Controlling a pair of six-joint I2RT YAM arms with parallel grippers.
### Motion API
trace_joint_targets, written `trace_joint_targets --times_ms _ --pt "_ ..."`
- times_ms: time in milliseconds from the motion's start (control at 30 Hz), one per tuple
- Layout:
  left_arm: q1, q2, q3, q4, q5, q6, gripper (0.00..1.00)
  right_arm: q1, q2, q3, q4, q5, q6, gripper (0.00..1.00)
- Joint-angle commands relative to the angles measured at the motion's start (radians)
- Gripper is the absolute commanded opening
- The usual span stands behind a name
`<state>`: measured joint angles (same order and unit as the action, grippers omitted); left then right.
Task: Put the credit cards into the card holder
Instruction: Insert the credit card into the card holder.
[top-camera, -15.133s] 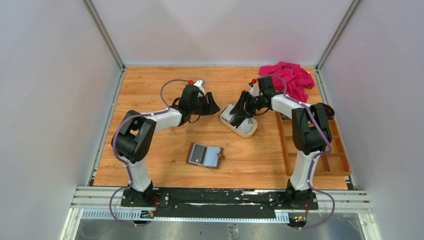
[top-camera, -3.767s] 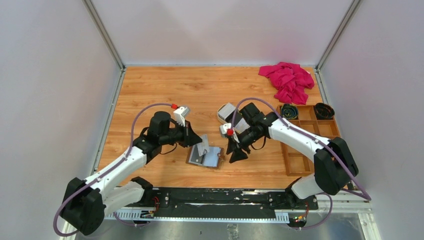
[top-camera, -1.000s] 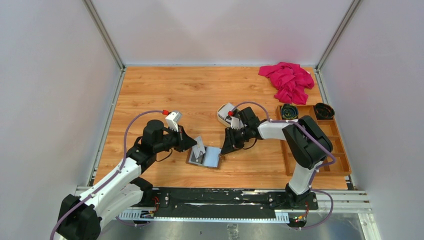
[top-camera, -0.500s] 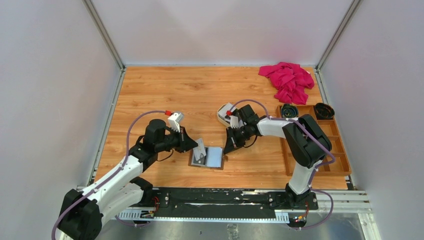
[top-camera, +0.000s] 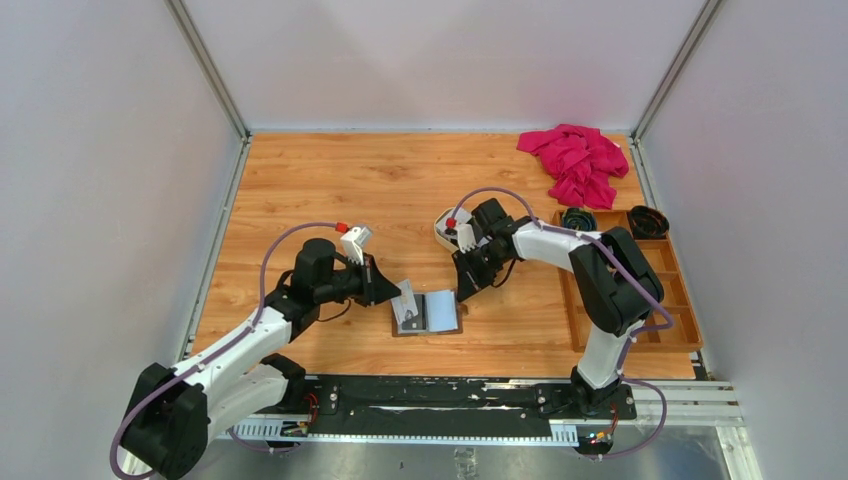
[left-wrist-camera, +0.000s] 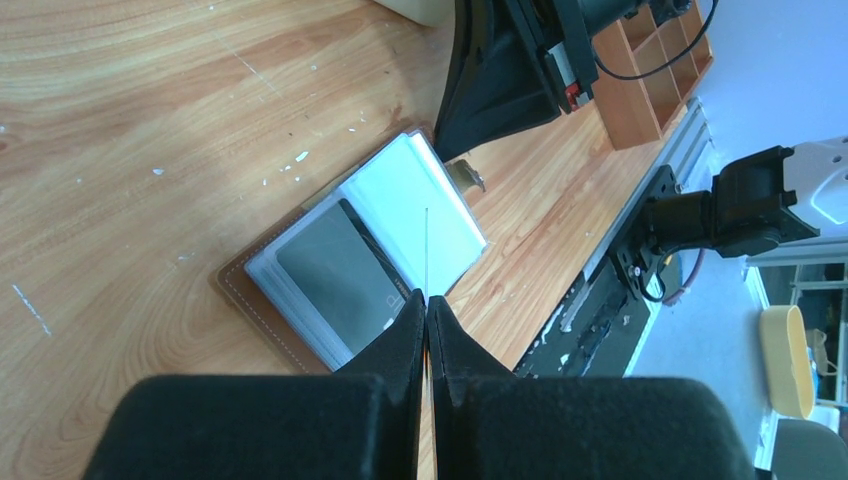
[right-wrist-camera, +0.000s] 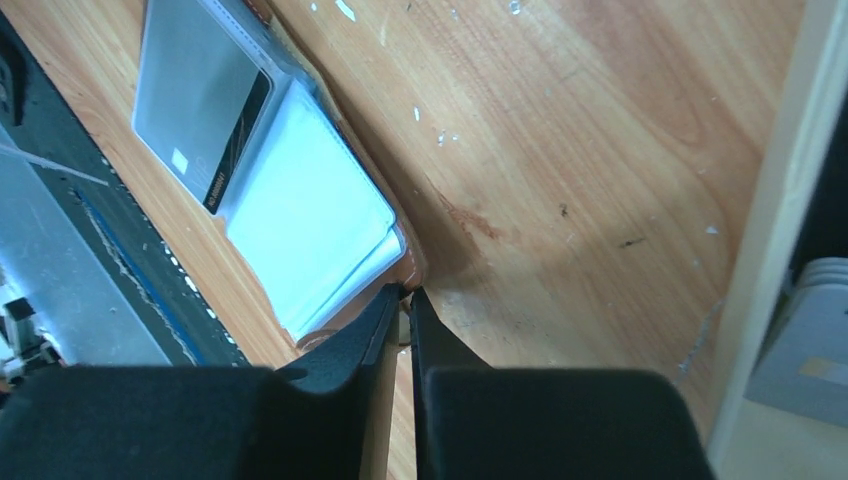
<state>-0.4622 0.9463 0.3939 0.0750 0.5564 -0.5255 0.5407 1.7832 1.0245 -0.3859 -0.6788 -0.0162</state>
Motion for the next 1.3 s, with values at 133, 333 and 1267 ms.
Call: trace_joint_targets --times_ms 133,333,1267 --pt "0.004 -0.001 -0.036 0.073 0.032 -0.045 0.0 -0.028 -0.033 0.082 -0.168 0.071 -0.206 0.27" --pt "0.002 -0.001 -0.053 0.11 0.033 -0.069 0.0 -0.046 -0.097 0.114 -0.269 0.059 -0.381 0.42" --pt "-0.016 0.175 -0.063 0.289 0.077 -0.107 0.0 -0.032 -0.361 0.064 -0.267 -0.317 -0.737 0.83"
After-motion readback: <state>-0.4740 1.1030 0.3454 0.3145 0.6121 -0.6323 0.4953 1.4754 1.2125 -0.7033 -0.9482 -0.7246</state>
